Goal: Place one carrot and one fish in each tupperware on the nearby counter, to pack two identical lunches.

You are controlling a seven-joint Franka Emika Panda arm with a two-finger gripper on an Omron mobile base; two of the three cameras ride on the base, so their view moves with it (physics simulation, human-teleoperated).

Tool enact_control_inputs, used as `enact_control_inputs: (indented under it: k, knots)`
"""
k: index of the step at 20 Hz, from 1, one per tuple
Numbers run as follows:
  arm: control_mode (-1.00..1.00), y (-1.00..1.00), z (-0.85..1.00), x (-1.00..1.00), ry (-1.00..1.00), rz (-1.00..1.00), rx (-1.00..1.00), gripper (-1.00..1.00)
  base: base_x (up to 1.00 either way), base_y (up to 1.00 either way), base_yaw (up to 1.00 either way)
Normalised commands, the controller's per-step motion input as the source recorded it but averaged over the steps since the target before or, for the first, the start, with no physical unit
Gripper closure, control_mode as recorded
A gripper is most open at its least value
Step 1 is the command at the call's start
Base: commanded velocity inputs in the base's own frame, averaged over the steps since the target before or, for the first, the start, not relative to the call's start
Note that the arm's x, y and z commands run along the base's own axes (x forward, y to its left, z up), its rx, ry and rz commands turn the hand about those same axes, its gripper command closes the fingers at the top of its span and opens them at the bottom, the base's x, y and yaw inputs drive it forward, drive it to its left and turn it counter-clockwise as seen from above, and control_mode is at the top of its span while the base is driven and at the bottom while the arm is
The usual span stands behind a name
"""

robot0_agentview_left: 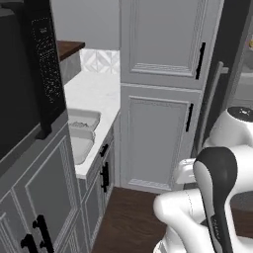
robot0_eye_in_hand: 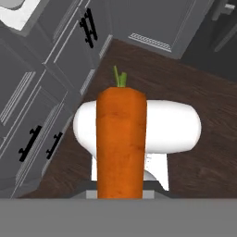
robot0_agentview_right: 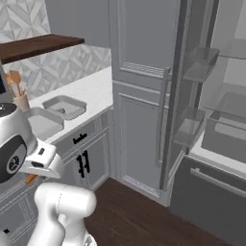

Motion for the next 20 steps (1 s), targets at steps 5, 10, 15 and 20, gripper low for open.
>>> enact_control_inputs:
  k: [5,10,15,20]
  knots:
    - [1.00,0.00,0.00,0.00,0.00,0.00,0.00,1.00,0.81,-0.11,0.17]
    - [1.00,0.00,0.00,0.00,0.00,0.00,0.00,1.00,0.44,-0.02,0.24]
    - [1.00,0.00,0.00,0.00,0.00,0.00,0.00,1.00,0.05,0.26,0.25]
    - [1.00,0.00,0.00,0.00,0.00,0.00,0.00,1.00,0.45,0.14,0.12]
